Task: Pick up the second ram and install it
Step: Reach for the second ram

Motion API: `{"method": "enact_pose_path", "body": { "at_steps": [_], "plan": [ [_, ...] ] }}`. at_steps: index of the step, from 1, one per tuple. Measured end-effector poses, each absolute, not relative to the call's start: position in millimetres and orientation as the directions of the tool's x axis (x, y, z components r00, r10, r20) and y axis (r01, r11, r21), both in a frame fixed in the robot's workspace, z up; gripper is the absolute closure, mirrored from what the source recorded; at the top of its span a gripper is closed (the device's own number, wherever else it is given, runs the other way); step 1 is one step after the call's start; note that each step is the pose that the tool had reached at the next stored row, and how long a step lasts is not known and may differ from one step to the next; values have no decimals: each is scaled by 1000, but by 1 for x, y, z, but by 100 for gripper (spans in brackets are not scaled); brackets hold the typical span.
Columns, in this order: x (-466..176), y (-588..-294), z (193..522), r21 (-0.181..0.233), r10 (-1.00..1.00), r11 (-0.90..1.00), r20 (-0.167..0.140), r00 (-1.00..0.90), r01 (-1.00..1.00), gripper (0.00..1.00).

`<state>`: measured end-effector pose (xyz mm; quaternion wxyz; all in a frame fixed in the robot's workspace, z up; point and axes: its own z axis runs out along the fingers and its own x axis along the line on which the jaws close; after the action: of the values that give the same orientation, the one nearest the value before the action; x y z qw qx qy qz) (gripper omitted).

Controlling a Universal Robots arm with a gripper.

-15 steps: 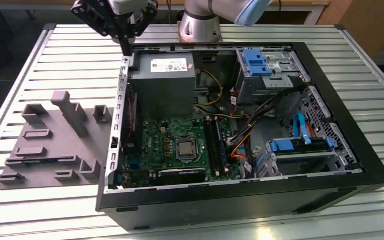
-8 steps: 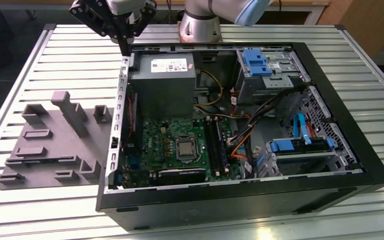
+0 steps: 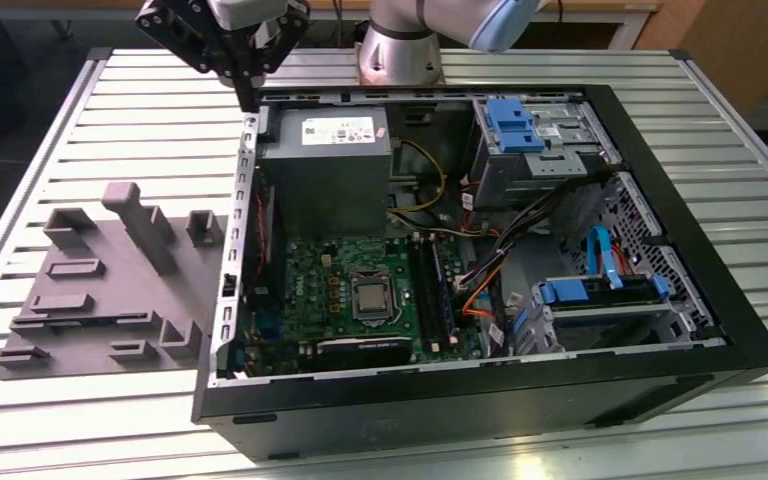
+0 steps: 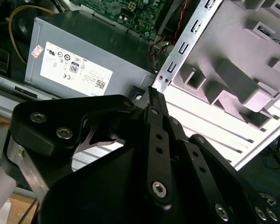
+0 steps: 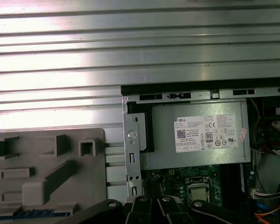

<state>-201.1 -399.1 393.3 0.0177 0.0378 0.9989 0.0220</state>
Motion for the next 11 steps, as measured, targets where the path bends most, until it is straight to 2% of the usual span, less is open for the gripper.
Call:
{"method": "enact_pose_path", "body": {
  "at_steps": [11],
  "plan": [
    [-205, -399, 393, 45, 76, 996, -34, -997, 75, 89]
  ]
}}
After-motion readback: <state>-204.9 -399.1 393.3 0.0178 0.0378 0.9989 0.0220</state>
